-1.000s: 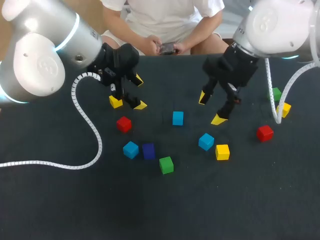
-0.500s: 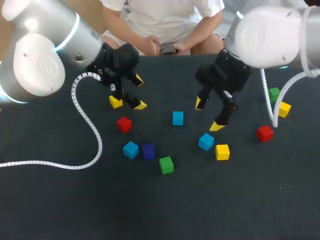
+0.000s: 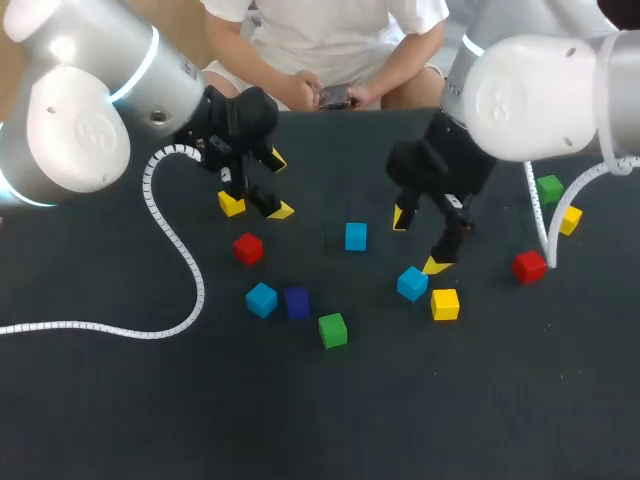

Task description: Place the blue cubes, place green cubes on the blue cubes, place the yellow cubes on the green cubes, then place the red cubes on the yellow cubes, and place purple cube on the red cubes.

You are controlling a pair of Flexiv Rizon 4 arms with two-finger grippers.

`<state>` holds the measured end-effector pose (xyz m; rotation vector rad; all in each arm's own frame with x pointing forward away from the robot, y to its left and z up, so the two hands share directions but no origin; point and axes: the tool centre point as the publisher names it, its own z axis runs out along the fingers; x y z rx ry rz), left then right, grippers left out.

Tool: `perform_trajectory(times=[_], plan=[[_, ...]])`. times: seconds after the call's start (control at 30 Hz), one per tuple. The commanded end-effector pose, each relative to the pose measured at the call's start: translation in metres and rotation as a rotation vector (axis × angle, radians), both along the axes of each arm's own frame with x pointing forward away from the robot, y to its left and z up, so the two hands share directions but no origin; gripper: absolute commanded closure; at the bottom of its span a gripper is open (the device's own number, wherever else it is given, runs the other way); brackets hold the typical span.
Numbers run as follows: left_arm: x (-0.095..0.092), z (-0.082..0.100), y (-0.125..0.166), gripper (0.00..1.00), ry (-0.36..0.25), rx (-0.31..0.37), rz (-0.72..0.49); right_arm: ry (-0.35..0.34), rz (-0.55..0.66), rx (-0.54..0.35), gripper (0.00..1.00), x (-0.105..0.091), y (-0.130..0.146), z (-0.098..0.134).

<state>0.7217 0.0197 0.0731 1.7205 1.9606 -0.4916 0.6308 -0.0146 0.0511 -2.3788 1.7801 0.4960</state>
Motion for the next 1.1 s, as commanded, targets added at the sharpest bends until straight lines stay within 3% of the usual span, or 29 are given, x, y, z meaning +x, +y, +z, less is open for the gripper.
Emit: perform_trajectory(times=[0.03,0.67,0.83,0.93,1.1], plan=[[0.000,0.000,0.001,0.00,0.000,-0.001,-0.002,0.010,-0.013,0.016,0.00,0.000,-0.001,0.005],[0.000,0.000,0.001,0.00,0.000,-0.001,-0.002,0.018,-0.020,0.030,0.00,0.000,-0.002,0.007],[0.000,0.000,0.001,0.00,0.000,-0.001,-0.002,-0.066,0.106,-0.089,0.00,-0.011,0.023,0.008],[0.000,0.000,0.001,0.00,0.000,-0.001,-0.002,-0.083,0.167,-0.102,0.00,-0.018,0.026,0.001],[0.000,0.000,0.001,0.00,0.000,-0.001,-0.002,-0.072,0.143,-0.137,0.00,-0.024,0.016,-0.014]])
